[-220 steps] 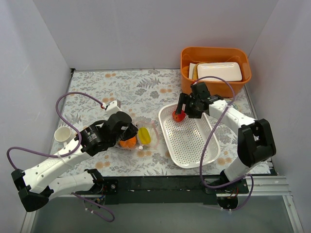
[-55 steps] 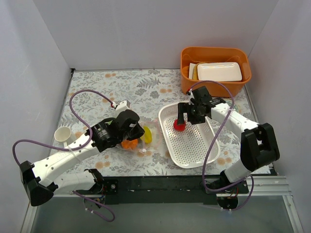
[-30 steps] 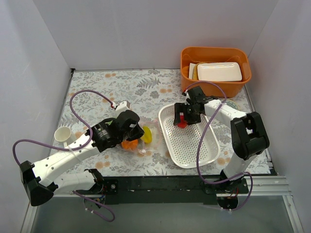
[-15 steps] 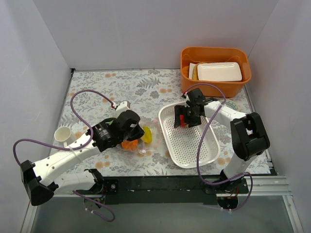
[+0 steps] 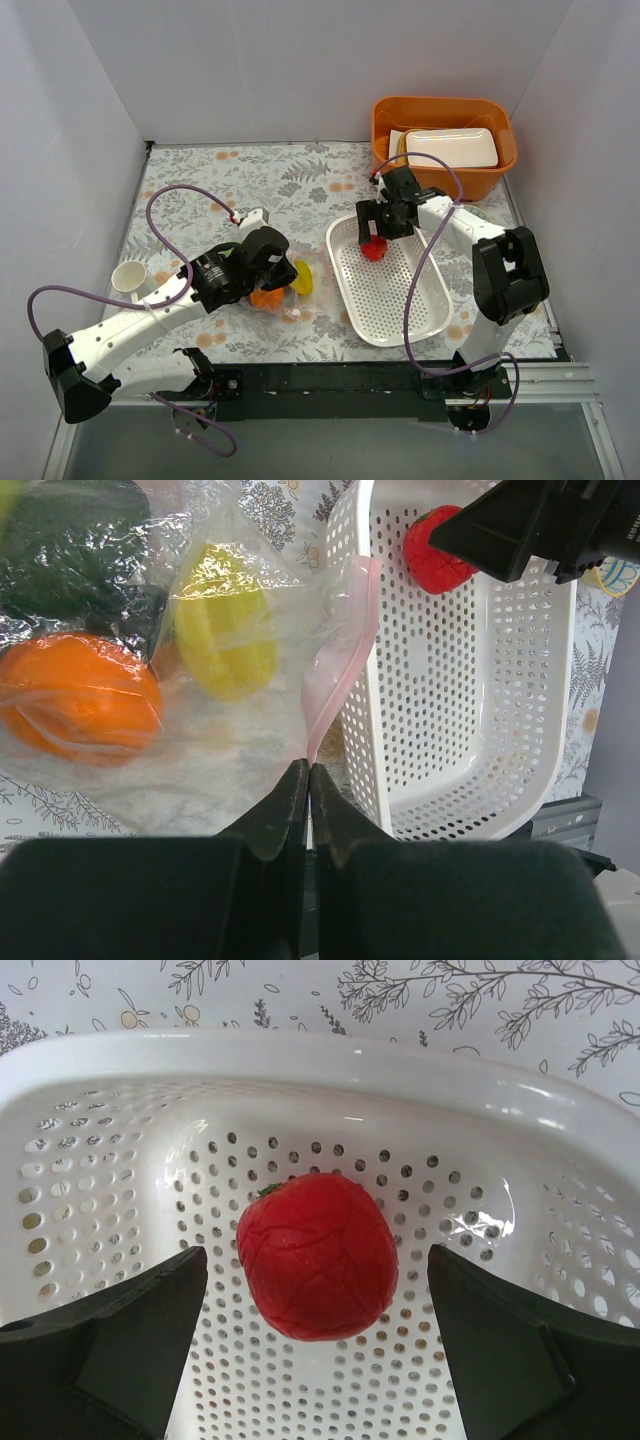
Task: Place the food in the zip-top bag and seal the zipper
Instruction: Pick up the fake fruit from the bin.
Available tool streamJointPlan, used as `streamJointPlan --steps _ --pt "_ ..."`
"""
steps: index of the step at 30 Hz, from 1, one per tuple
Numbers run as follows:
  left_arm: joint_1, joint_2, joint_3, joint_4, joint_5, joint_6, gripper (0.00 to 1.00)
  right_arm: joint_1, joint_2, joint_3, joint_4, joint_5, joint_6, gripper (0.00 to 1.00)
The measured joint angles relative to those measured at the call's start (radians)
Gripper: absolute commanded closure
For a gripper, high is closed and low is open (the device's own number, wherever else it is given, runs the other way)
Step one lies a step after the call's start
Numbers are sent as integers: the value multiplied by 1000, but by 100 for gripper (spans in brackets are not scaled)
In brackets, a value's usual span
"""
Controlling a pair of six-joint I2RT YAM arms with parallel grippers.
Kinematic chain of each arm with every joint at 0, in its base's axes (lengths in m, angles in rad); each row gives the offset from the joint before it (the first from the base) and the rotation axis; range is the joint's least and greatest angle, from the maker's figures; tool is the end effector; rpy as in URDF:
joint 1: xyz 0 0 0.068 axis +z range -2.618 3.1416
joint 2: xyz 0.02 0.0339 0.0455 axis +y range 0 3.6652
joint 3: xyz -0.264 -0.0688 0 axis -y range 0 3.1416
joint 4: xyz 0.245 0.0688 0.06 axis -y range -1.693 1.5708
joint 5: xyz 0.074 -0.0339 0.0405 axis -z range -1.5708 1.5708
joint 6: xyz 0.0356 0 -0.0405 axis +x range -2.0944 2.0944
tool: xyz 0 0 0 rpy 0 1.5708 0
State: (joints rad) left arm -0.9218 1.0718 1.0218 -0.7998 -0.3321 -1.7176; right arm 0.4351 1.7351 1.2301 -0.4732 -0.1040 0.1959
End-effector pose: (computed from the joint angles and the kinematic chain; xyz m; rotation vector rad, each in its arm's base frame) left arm 0.1376 -0.1622 0.3121 -1.1280 2.2710 -0.8187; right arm 0.3319 0.1584 0.2172 -0.3492 2.5615 0.3727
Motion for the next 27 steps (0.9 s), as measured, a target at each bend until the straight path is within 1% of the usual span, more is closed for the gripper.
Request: streamJointPlan --steps 5,9,13,21,27 --pt "0 0 0 0 0 0 100 0 45 13 -3 -9 -23 3" --pt "0 -2 0 0 0 0 100 2 48 10 -2 -20 -35 8" --pt "0 -2 0 0 0 0 100 4 48 -9 5 -35 -39 11" --pt "0 -2 0 0 2 0 100 6 47 -37 6 -56 -38 12" --pt "0 -2 -1 0 3 0 100 7 47 -37 6 -50 -38 9"
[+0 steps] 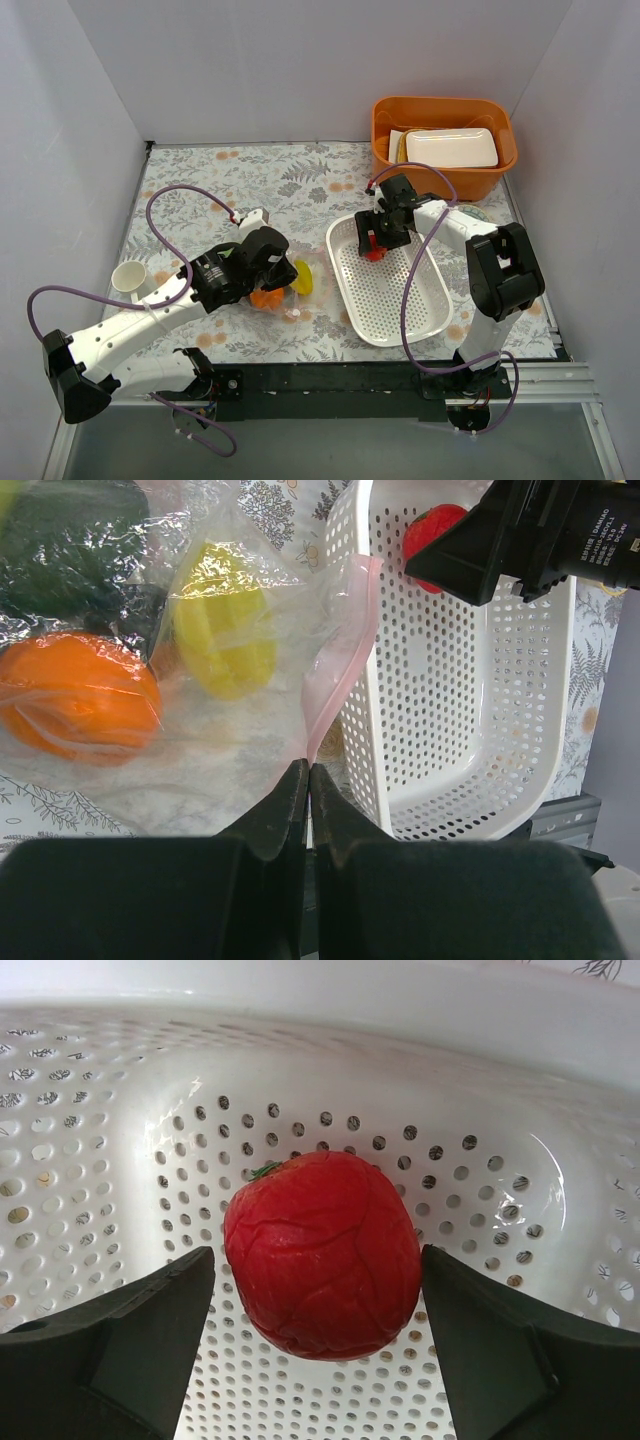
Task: Place the food in the zip-top bag and seal the zipper
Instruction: Pick up the fake fruit from the bin.
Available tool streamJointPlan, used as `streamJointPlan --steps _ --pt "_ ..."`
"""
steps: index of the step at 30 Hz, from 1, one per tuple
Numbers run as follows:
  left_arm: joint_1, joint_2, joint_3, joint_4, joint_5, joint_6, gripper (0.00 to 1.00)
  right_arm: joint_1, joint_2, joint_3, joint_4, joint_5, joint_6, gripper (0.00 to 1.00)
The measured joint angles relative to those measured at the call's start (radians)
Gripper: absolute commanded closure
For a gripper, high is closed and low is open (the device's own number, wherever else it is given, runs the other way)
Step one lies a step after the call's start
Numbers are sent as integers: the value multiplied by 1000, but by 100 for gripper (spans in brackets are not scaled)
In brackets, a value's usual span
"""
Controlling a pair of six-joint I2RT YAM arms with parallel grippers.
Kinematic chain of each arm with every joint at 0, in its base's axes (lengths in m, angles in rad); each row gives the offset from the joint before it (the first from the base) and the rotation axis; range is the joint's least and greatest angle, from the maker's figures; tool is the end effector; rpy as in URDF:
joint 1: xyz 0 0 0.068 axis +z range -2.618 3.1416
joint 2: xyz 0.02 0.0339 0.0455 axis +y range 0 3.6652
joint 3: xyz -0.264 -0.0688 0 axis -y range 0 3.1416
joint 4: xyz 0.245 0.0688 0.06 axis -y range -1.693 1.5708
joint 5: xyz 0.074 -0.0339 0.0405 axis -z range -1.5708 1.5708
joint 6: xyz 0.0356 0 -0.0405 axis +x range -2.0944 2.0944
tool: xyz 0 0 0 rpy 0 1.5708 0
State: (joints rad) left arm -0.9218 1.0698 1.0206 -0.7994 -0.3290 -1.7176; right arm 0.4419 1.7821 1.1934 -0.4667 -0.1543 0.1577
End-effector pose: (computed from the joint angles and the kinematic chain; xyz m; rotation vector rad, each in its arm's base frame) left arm 0.1373 -0.1620 0.3121 -1.1276 2.2730 -0.8219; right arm 0.3287 0.1616 0.1905 -0.4312 2.6308 0.4043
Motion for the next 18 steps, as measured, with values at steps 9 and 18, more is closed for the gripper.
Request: streamJointPlan --steps 9,18 --pt "0 0 -1 0 0 0 100 4 0 10 -2 18 -4 18" --pt "0 0 -13 0 0 0 100 6 0 10 0 16 -3 48"
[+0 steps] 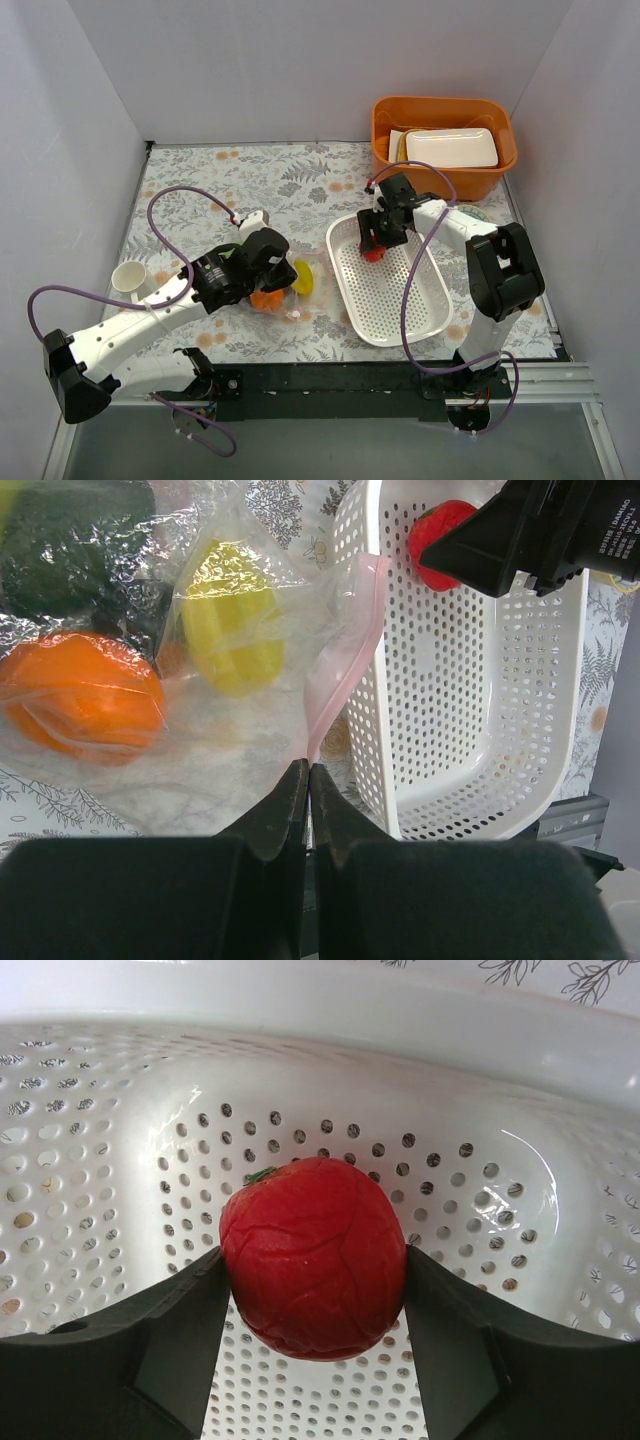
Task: Place the food in the zip-top bag and seal the zipper
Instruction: Pick up the fake fruit from the bin.
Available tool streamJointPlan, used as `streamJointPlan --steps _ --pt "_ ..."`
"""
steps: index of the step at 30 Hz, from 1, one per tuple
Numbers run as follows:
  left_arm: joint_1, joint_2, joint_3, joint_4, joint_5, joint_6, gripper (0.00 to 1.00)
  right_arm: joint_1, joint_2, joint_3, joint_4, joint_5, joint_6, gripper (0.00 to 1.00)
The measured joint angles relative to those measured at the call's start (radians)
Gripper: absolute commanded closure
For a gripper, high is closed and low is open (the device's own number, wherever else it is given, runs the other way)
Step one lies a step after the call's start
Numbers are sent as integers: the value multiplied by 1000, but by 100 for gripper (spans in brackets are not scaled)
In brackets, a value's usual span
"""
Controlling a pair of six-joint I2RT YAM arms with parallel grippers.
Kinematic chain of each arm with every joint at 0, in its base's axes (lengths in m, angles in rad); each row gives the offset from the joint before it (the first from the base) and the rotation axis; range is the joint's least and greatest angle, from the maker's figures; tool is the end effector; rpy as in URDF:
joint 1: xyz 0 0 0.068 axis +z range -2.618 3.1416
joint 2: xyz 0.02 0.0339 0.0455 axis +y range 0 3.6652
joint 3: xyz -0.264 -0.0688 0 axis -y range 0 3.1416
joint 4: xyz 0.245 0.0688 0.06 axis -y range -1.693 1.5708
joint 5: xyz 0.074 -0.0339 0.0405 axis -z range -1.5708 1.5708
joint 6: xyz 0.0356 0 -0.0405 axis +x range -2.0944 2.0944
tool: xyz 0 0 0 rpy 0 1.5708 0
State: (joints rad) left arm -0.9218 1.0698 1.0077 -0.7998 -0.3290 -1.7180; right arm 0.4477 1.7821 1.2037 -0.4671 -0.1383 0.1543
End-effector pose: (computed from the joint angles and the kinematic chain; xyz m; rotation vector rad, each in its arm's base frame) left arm 0.1370 -0.1616 0.3080 -1.1287 2.2812 -0.8060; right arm 0.3297 0.1638 0.1934 -0.4368 2.6181 0.3871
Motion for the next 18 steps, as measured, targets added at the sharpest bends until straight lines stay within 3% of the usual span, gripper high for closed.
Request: streamJointPlan --steps 7,18 --pt "0 0 0 0 0 0 100 0 -9 -23 27 -15 7 57" --pt "0 0 -5 10 5 0 100 3 -139 -106 28 -51 71 60"
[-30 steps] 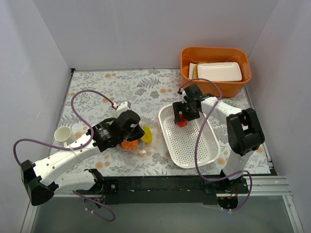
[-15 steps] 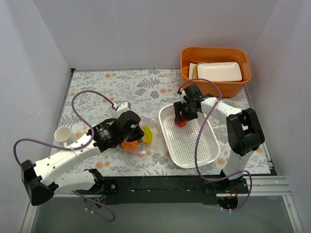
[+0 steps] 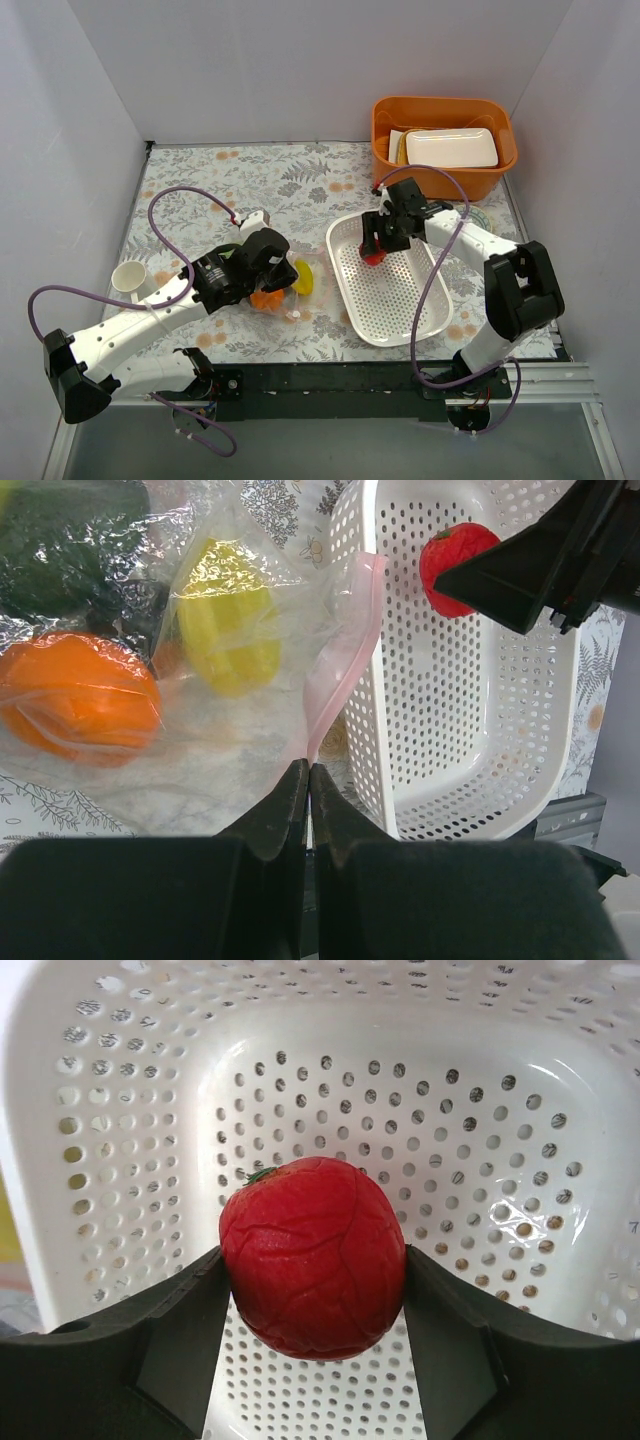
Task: Place the food in the zip-top bag and seal the zipper
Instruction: Pick up the fake fruit from the bin, then place the fake fruit in the zipper food storage bag.
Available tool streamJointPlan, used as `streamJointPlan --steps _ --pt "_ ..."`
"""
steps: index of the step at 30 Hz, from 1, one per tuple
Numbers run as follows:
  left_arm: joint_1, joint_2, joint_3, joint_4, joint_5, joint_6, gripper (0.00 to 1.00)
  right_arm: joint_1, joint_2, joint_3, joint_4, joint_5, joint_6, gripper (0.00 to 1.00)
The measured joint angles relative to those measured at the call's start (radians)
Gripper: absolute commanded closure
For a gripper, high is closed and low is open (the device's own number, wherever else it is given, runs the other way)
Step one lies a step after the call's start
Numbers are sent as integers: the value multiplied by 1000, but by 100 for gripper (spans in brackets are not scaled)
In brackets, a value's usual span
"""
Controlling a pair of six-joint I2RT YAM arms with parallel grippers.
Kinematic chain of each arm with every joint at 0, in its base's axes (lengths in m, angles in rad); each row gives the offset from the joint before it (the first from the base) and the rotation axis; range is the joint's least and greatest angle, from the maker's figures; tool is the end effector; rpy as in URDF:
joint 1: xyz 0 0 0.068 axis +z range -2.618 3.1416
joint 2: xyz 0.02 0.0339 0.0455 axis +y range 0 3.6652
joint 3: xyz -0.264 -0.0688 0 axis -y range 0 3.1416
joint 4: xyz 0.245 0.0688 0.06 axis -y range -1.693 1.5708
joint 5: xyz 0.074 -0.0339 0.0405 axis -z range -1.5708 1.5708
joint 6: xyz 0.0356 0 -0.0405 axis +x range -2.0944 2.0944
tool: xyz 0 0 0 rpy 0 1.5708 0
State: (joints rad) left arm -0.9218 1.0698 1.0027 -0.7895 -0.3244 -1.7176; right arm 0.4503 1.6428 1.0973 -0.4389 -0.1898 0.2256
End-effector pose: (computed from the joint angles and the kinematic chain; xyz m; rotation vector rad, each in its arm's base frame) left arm 0.1373 -0.1622 0.3071 -1.1275 2.2822 -0.8149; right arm 0.3031 0.1540 0.2102 -0.3666 2.5816 0.4950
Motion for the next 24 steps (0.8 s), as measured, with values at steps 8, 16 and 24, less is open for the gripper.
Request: streamJointPlan --steps 8,16,24 --pt "0 0 -1 5 0 0 100 2 -174 -64 23 -24 87 61" --pt "0 3 -1 10 0 1 100 5 -269 -86 52 -74 170 61" --pt "0 4 -1 13 0 5 100 71 -343 -178 121 -112 278 60"
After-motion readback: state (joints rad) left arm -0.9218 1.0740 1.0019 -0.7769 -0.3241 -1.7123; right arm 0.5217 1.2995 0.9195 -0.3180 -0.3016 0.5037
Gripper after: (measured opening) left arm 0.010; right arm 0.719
